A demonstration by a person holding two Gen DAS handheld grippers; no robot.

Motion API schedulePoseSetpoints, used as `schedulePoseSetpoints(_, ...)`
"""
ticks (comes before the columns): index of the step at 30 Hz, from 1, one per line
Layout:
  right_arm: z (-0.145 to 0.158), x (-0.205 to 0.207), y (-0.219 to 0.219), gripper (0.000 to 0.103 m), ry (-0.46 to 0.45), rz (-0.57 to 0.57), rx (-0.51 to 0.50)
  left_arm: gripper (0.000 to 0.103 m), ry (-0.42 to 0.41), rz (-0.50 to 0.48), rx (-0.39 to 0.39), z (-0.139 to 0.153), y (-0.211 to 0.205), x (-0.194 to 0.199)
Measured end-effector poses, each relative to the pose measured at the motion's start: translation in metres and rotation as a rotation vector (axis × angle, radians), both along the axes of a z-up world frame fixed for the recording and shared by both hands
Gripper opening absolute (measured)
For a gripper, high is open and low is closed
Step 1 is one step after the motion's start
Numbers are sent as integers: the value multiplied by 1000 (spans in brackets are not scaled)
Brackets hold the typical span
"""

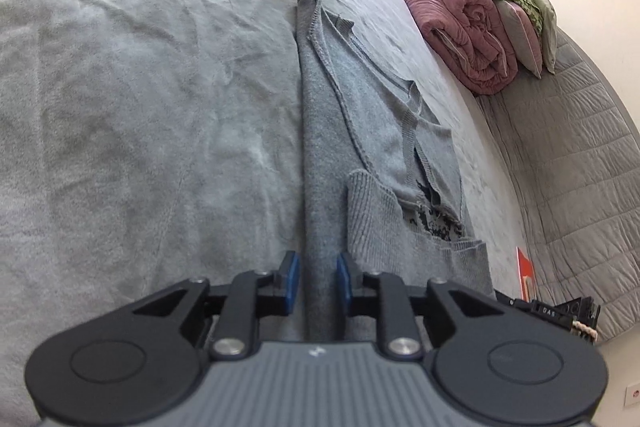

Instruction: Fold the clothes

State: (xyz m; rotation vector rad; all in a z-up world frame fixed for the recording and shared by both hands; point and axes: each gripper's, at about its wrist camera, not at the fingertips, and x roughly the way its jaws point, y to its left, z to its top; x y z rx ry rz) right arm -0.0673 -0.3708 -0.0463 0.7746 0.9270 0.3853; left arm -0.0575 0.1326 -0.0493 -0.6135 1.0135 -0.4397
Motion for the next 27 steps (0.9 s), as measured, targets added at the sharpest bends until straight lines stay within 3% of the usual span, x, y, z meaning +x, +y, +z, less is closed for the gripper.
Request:
schedulePoseSetpoints(4,5,-10,8,31,-9,85,-64,18,-7,-106,32,-1,-3,-11)
schedulePoseSetpoints(6,11,-14,18,25,-18,130,-129,5,3,-152,78,-1,-9,-15)
schedulePoseSetpoints(8,14,-18,27,3,-17,158,-224,5,-4,-166,108,2,-11,-18)
schedulePoseSetpoints(12,27,-28,32,4,-39,159,-332,8,-20,-138,150,11,-7,-22)
schedulePoseSetpoints(14,34,-39,26,18,-76,135,-370,11,-55,-109,167,19,-4,-25)
schedulePoseSetpoints(18,54,-48,33,18,-210,118,-413,12,-202,-52,140,41,-2,-32)
schedulePoseSetpoints(21,63,-49,49,19,-295,162,-434,12,-289,-98,114,50,-13,-35)
schedulePoseSetpoints(24,60,-48,66,19,-326,227,-460,13,-289,-176,136,43,-30,-34)
schedulePoseSetpoints(27,48,-45,78,19,-296,296,-511,13,-220,-245,220,21,-43,-33)
